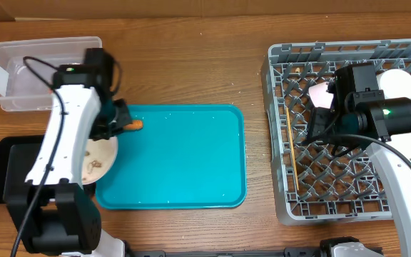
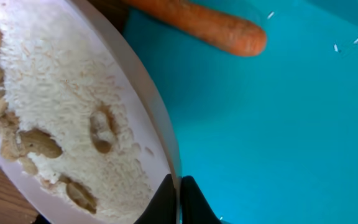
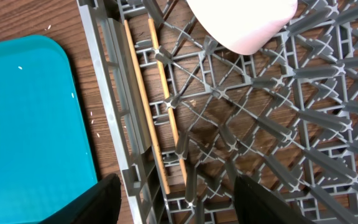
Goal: Sort waste into correct bins and load items into the dishwasher
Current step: 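Carry the plate with the left gripper over the black tray and tip food off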
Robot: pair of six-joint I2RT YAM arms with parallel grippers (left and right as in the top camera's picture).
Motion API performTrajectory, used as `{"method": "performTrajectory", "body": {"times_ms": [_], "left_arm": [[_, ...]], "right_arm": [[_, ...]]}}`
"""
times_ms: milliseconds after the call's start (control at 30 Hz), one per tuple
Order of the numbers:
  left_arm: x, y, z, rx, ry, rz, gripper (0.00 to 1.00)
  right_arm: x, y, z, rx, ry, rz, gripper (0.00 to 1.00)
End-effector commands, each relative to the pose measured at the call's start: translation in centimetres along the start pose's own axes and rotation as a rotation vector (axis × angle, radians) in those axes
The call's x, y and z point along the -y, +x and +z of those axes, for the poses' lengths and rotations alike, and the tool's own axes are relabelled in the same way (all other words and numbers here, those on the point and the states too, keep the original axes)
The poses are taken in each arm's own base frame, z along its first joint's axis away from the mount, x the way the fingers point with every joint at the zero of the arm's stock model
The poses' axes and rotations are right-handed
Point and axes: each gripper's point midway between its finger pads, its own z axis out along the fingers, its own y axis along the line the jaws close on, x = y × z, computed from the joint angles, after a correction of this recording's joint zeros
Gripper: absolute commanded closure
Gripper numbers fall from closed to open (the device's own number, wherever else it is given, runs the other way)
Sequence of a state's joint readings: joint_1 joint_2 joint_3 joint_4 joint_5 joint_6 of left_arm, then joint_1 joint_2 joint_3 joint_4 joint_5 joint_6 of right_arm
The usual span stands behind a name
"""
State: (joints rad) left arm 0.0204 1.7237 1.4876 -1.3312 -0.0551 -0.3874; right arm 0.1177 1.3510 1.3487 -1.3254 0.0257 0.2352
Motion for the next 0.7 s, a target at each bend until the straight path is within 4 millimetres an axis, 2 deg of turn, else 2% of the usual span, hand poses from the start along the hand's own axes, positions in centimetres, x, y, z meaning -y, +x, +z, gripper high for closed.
{"method": "performTrajectory", "body": {"times_ms": [0,333,667], "left_arm": [[-0.4,-1.1,-0.9,0.000,0.133,0.034,0.96],[-3.9,-3.0,-2.0,0.009,0.452,-0.073,0.96],[-7.8,-4.9,-4.9,0.120,0.773,-0.213,0.96]], "right_arm": [[0.1,0.0,0.0,0.002,-0.001,0.003,0.39],[0.0,-0.1,0.0,0.004,-0.002,0.004,0.39],[0.0,-0.2,0.0,0.009,-0.003,0.004,0.39]]}}
